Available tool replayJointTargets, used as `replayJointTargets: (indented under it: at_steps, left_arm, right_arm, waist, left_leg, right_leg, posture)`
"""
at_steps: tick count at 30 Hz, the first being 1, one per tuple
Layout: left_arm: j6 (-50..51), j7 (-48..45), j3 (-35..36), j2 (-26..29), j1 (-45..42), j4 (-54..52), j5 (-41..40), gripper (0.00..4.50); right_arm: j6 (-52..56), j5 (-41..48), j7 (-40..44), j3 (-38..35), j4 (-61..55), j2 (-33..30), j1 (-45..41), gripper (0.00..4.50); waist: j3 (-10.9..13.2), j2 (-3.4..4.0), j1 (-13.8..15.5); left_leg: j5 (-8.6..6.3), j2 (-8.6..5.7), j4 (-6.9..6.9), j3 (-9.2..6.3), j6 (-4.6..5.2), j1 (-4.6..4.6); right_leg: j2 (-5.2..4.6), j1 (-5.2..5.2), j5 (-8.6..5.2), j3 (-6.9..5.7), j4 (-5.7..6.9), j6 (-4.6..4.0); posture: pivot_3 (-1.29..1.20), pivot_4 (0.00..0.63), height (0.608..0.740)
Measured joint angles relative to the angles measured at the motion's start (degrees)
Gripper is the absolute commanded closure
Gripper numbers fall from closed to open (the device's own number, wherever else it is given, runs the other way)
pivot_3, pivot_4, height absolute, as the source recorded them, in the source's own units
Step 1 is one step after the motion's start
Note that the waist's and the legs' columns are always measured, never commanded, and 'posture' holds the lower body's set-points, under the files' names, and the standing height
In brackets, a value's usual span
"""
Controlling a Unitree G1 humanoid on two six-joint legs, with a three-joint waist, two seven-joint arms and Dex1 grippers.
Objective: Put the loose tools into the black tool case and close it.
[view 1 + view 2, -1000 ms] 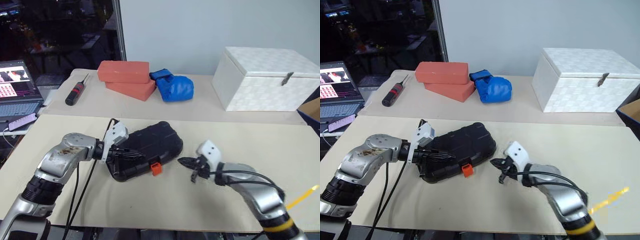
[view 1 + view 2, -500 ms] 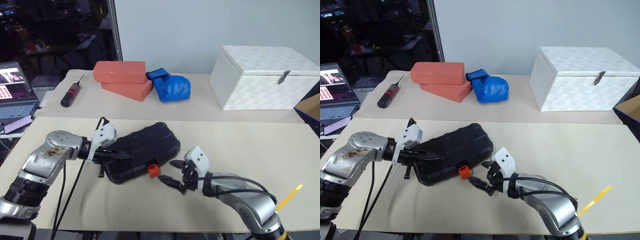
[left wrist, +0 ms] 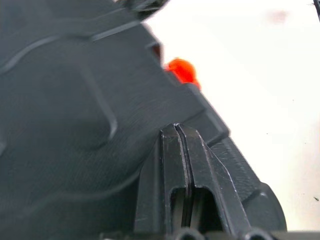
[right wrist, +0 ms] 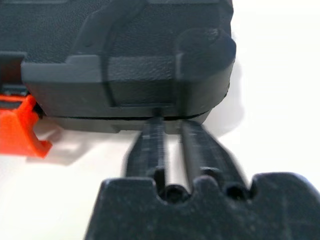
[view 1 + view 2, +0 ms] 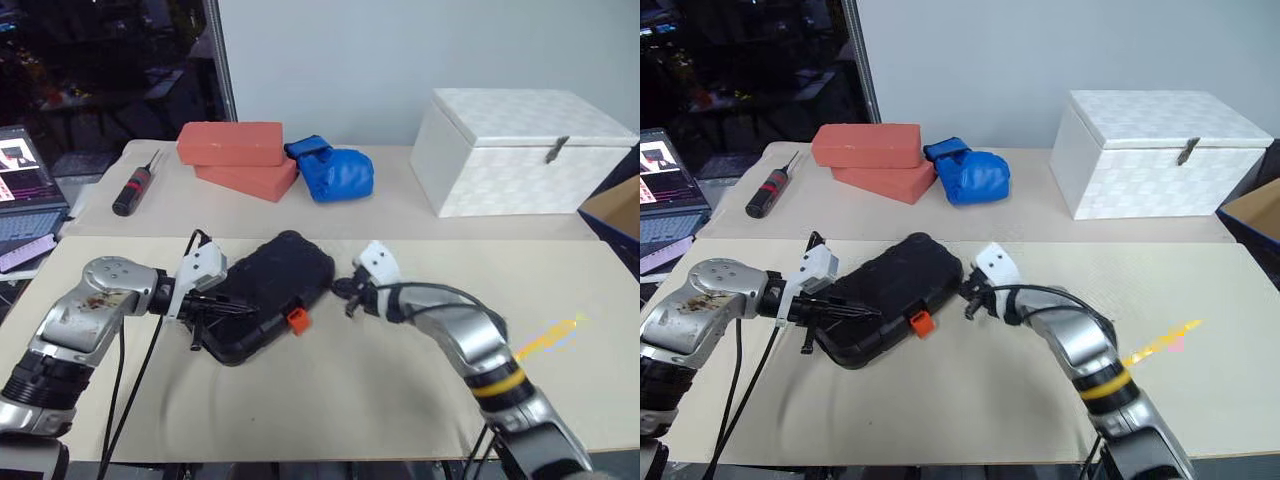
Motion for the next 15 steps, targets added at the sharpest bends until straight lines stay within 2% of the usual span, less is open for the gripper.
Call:
replayJointTargets:
  at_steps: [3,5,7,9,12,15]
  left_arm:
    - [-1.3,-0.3,0.2,0.0,0.3,-0.1,0.3,4.5]
    - [-2.3,-0.5,0.7,-0.2,0.4,-0.4,0.2,3.99]
    - [-2.1,-0.4,1.5,-1.0,1.1,-1.1,-0.4,3.43]
    - [-2.0,-0.3,2.1,-1.2,1.2,-1.1,-0.9,2.7]
    - [-2.3,-0.2,2.5,-1.2,1.8,-1.4,-0.9,1.8]
    - [-3.3,-0.3,3.5,-0.8,4.2,-2.9,-0.9,0.69]
  right_arm:
    - [-2.8,-1.0,1.8,0.0,2.6,0.4,-1.0,4.45]
    - [-2.5,-0.2,3.7,-1.0,1.2,-0.6,0.0,3.91]
    - [-0.3,3.9,6.8,-4.0,-6.2,-3.3,5.1,3.36]
    - [3.3,8.5,8.6,-6.6,-12.7,-4.7,9.0,2.67]
    - [7.6,12.6,9.1,-8.1,-20.7,-5.9,12.9,1.76]
    - [11.1,13.2,6.9,-6.9,-25.9,-5.1,15.8,0.7]
  waist:
    - [0.0,0.0,0.1]
    - [0.0,0.0,0.3]
    - [0.0,0.0,0.9]
    - [0.0,0.01,1.5]
    - [0.0,0.01,1.5]
    - [0.0,0.01,1.4]
  left_leg:
    - [0.01,0.0,0.0,0.01,0.01,-0.05]
    - [0.01,0.01,0.0,0.01,0.01,-0.16]
    - [-0.07,-0.02,-0.03,-0.01,0.04,-0.38]
    - [-0.17,-0.02,-0.02,0.0,0.1,-0.67]
    - [-0.31,-0.03,-0.03,-0.01,0.23,-0.73]
    - [-0.33,-0.02,-0.02,0.02,0.22,-0.67]
  right_leg:
    - [-0.01,-0.01,0.0,0.0,0.05,0.0]
    - [0.0,-0.08,-0.07,0.0,0.05,0.09]
    - [-0.03,-0.23,-0.14,-0.02,0.16,0.54]
    - [-0.03,-0.46,-0.16,-0.02,0.14,0.51]
    - [-0.02,-0.51,-0.15,-0.02,0.13,0.43]
    - [-0.02,-0.49,-0.3,-0.01,0.12,0.57]
  posture:
    - [0.0,0.15,0.74]
    - [0.0,0.15,0.74]
    - [0.0,0.15,0.74]
    - [0.0,0.15,0.74]
    - [0.0,0.15,0.74]
    - [0.0,0.15,0.74]
